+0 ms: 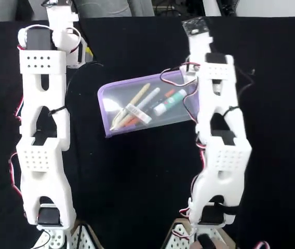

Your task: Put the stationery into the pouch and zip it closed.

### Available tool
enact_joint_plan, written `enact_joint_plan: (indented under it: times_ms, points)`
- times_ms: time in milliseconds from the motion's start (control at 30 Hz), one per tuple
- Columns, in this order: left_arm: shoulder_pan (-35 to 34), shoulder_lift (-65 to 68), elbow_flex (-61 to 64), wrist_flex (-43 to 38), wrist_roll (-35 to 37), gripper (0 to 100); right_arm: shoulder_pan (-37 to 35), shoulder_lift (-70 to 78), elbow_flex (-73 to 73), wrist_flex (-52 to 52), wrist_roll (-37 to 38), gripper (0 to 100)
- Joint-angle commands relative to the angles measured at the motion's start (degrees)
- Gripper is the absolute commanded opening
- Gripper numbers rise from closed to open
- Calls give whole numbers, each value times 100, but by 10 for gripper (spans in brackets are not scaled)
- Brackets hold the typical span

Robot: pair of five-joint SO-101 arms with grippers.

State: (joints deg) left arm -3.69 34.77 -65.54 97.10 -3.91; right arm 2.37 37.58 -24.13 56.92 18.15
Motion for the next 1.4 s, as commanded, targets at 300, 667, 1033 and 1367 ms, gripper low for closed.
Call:
enact_joint_plan:
  times_ms: [300,667,1033,1367]
  points:
    - [-22,-88,13,-167,35,228,132,690,-646,-976,-53,158]
    - [-13,-88,22,-141,35,228,264,2281,-3020,273,-62,158]
    - [119,-88,251,-176,35,228,659,3916,-6290,1565,-862,158]
    - [127,-88,259,-176,35,228,527,4127,-6624,1855,-844,159]
